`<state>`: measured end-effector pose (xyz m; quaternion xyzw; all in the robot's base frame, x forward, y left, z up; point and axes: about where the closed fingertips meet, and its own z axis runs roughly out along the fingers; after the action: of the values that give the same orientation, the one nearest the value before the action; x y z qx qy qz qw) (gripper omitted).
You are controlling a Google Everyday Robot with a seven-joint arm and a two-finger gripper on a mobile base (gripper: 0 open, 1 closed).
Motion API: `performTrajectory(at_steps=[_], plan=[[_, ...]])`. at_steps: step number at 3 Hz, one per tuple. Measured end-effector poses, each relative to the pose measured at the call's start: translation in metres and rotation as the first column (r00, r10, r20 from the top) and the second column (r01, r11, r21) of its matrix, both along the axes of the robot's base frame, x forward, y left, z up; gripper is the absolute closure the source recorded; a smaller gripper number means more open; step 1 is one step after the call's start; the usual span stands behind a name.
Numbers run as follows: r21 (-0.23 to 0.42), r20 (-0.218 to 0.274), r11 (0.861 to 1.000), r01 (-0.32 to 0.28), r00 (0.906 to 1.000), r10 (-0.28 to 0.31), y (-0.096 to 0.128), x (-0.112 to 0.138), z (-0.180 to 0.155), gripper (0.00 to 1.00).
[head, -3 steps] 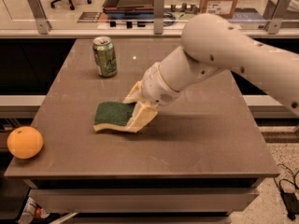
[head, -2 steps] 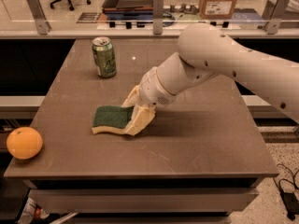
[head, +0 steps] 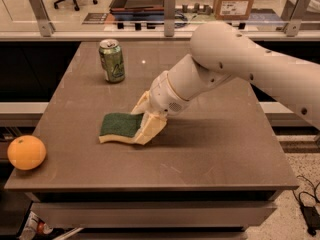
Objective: Move sponge near orange
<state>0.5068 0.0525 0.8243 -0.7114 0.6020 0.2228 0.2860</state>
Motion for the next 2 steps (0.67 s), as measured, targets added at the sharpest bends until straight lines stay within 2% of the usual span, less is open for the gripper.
performTrajectory(at_steps=[1, 2], plan=[[0.0, -0.007, 1.0, -0.005, 1.0, 0.005, 0.0061, -0.0015, -0.0085, 1.0], [0.0, -0.007, 1.0, -0.005, 1.0, 0.005, 0.0062, -0.0015, -0.0004, 1.0]])
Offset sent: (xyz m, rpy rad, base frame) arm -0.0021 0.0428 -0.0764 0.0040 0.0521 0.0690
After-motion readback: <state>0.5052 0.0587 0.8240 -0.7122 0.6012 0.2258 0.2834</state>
